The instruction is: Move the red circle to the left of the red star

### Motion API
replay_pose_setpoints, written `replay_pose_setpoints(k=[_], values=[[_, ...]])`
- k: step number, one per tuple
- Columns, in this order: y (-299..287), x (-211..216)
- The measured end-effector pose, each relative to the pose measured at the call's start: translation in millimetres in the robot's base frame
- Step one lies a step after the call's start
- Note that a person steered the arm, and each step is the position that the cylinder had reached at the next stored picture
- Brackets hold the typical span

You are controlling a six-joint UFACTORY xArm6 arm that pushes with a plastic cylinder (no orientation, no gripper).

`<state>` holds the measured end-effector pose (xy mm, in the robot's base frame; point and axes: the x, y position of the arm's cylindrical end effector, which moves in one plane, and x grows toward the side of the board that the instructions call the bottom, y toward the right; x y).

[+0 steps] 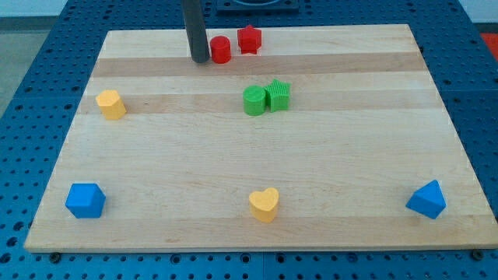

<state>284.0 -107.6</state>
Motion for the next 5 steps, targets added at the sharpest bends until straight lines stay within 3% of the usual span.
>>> replay_pose_setpoints(k=[1, 5], values=[[3, 13], [36, -15]])
